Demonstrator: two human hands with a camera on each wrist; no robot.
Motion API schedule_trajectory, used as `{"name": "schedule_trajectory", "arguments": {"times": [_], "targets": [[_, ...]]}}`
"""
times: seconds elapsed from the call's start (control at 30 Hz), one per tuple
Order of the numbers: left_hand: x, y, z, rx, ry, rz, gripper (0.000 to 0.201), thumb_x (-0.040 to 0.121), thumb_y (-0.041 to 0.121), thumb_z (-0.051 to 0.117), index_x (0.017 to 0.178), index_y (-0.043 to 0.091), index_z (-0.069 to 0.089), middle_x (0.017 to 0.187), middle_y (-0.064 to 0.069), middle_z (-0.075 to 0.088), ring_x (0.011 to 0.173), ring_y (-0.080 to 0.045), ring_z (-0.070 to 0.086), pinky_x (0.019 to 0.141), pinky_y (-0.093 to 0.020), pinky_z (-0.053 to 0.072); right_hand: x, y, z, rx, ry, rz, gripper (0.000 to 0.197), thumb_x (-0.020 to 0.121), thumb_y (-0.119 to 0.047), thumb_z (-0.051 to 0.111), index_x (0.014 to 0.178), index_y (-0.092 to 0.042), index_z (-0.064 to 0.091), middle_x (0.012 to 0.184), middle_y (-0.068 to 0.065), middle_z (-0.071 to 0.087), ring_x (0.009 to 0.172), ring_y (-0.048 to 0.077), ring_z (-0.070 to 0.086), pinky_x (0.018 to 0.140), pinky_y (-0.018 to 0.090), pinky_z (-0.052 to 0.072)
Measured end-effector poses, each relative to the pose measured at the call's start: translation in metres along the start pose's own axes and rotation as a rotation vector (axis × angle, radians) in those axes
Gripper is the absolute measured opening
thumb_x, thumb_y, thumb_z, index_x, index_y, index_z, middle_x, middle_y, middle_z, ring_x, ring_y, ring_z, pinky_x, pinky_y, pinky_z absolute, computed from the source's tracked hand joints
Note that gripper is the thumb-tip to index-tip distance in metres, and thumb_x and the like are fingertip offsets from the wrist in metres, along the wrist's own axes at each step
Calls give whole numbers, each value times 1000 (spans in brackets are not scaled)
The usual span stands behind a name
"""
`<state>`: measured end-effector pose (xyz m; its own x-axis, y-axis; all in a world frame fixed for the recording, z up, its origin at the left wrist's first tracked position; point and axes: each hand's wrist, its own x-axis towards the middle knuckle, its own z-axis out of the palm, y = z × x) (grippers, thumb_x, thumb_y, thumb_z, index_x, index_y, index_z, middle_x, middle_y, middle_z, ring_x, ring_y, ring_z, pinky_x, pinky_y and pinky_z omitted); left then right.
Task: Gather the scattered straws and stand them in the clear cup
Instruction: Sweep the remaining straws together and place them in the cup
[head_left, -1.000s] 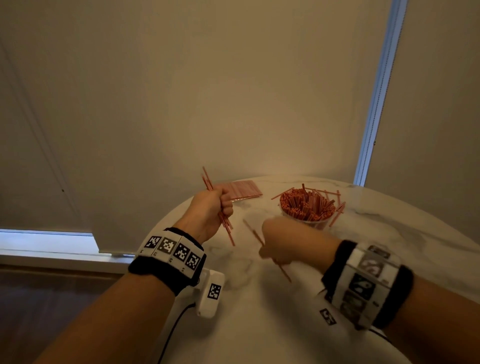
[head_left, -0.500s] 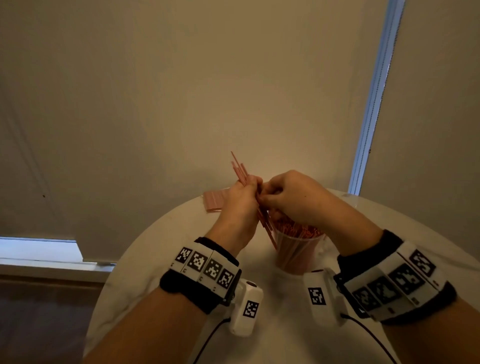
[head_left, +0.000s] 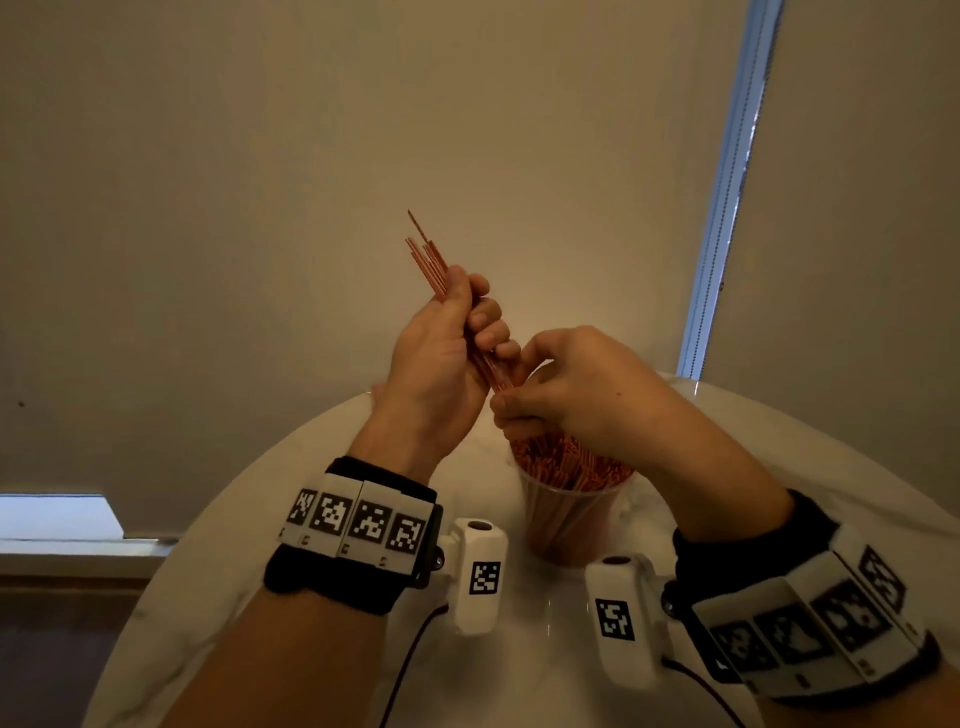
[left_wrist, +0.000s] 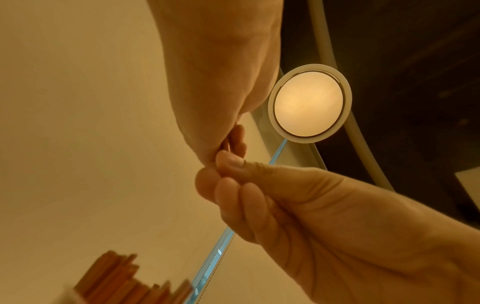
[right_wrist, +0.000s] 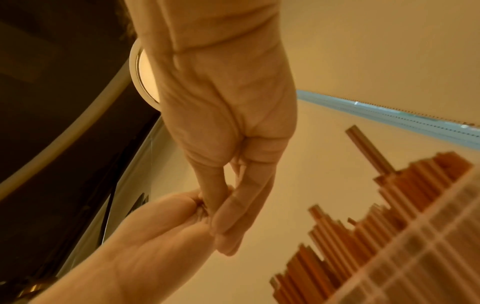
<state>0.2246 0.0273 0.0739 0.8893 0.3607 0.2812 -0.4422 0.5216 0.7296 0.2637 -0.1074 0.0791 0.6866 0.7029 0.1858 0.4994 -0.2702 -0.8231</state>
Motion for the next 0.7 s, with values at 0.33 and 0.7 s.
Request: {"name": "schedule_trajectory", "arguments": {"times": [0.33, 0.7], "targets": [[-21, 7, 10, 955, -357, -338, 76, 72, 97, 20, 66, 27, 46, 60, 10, 33, 49, -10, 25, 40, -21, 25, -9, 1, -51, 10, 492, -198, 42, 102, -55, 36, 126, -28, 58, 119, -11, 66, 106, 5, 64, 95, 42, 53], [-20, -6, 20, 955, -221, -156, 89, 71, 94, 10, 103, 35, 70, 54, 8, 39, 44, -7, 32, 42, -22, 28, -10, -4, -39, -244, 254, -312, 15, 96, -37, 62, 100, -27, 72, 87, -14, 71, 85, 2, 66, 76, 23, 53]]}}
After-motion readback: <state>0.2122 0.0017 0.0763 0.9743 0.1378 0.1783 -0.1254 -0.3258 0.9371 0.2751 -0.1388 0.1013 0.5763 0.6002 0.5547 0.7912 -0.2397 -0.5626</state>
